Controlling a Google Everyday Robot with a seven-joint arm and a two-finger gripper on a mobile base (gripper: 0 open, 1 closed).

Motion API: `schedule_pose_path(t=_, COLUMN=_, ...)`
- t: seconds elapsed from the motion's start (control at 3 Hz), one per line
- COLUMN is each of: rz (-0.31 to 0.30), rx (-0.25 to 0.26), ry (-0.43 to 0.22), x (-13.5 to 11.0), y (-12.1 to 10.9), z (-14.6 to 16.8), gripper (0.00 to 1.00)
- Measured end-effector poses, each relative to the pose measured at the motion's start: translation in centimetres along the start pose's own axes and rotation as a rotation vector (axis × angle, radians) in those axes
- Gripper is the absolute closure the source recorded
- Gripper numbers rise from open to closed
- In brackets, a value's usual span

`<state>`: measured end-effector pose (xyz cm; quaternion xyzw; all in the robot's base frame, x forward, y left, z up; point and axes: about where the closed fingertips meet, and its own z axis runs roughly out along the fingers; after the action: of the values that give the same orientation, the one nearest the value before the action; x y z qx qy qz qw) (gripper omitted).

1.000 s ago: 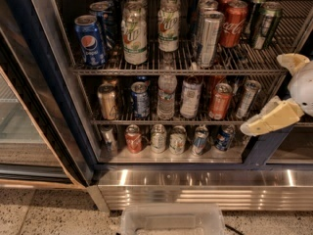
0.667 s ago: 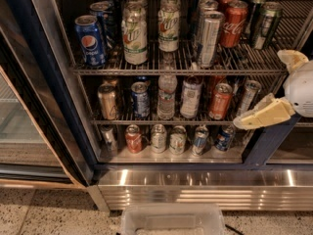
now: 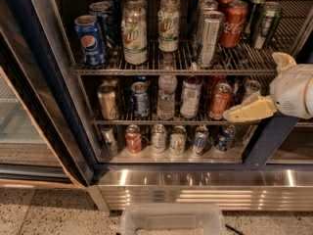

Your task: Pick green can from top shelf of fridge

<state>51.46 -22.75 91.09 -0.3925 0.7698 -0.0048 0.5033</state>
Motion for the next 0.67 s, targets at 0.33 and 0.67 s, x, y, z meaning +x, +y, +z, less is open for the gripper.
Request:
schedule_pose_path(t=0.33, rz=0.004, rx=0.003, ry=-0.001, x=-0.16, y=-0.05, z=0.02, gripper=0.00)
schedule_pose_path(t=0.67, rz=0.015, rx=0.020, ry=-0.002, x=-0.42, y=-0.02, z=0.36, gripper=0.00)
